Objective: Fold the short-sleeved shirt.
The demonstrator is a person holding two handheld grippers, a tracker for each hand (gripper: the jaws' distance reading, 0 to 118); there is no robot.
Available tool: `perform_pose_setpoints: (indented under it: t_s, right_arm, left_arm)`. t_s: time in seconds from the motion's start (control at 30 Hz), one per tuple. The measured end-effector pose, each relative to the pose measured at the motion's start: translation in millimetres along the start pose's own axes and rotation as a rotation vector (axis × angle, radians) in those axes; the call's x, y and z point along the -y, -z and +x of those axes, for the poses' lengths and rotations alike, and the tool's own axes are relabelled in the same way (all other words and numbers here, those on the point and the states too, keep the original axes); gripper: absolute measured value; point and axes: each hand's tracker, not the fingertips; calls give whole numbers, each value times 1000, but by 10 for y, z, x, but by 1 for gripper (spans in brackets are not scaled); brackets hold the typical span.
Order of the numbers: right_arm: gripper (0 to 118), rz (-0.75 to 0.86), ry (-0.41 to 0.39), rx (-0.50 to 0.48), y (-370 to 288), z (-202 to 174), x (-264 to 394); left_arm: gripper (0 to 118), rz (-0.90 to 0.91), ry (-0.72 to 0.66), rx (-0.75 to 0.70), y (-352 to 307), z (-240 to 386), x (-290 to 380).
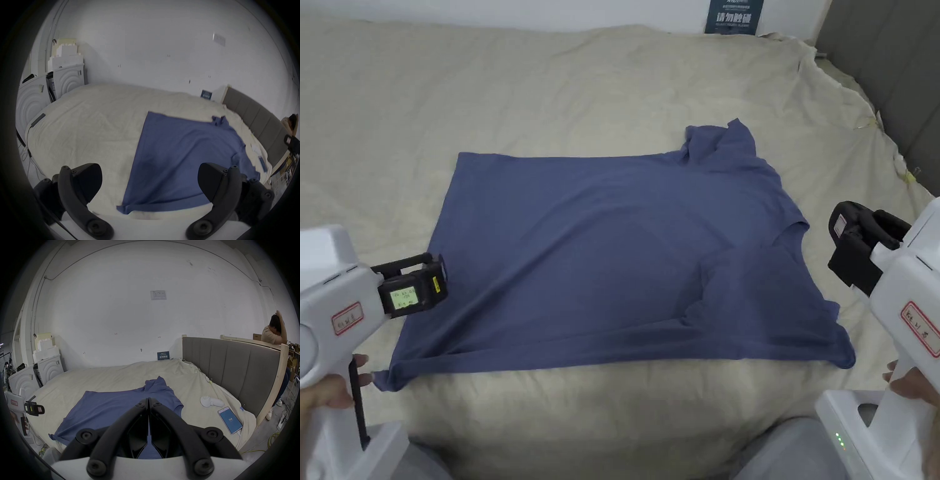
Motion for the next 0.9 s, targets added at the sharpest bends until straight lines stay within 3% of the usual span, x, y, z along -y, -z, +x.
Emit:
perform_pose_setpoints:
  t_s: [0.3, 0.37, 0.5, 0.7, 0.9]
  right_arm:
    - [0, -33, -8, 0, 21, -40, 62]
    - [0, -36, -2, 1, 25, -27, 66]
    - [0, -41, 0, 14, 54, 18, 78]
    - [0, -46, 11, 22, 36, 15, 66]
    - [0, -68, 32, 36, -1, 89, 25]
  left_arm:
    - [118, -389, 51, -142, 532, -302, 456]
    - [112, -439, 44, -149, 582, -331, 523]
    - [75, -450, 29, -95, 609, -330, 591]
    - [7, -471, 14, -40, 591, -182, 628]
    - [2, -385, 25, -40, 431, -114, 535]
